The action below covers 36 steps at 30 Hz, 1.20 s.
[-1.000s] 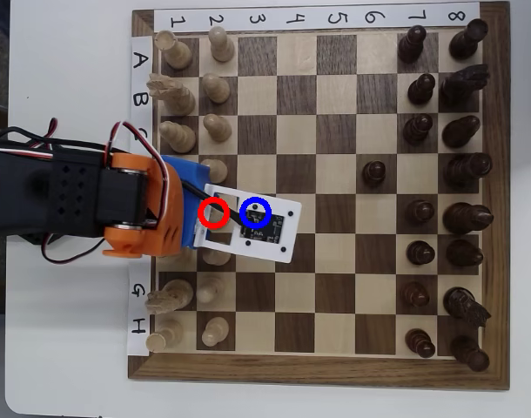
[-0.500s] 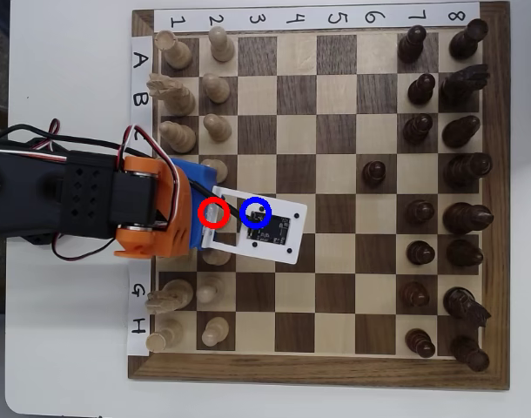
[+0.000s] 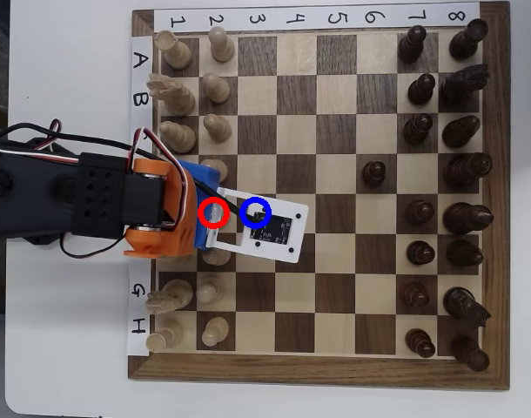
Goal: Move the piece to destination
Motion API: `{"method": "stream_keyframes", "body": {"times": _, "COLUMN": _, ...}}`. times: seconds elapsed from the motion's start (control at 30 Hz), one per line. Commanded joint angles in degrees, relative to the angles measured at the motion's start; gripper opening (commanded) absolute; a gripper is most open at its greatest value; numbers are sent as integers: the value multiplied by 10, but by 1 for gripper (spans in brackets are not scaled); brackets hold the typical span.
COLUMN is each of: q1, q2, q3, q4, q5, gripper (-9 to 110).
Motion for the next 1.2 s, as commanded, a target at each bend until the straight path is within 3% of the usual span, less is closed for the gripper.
{"method": "stream_keyframes", "body": {"times": 0.0, "q1": 18, "q2": -2, "q3": -4, "q4": -28, "q5": 47, "gripper": 14}}
{"method": "stream_keyframes", "body": {"times": 0.33, "q1": 24, "q2": -3, "q3": 6, "q4": -42, "q5": 44, "gripper": 12}}
{"method": "stream_keyframes", "body": {"times": 0.77, "q1": 40, "q2": -4, "q3": 5, "q4": -46, "q5": 26, "gripper": 0}}
{"method": "stream_keyframes", "body": {"times": 1.17, "q1": 48, "q2": 16, "q3": -45, "q4": -16, "q5": 0, "gripper": 0}}
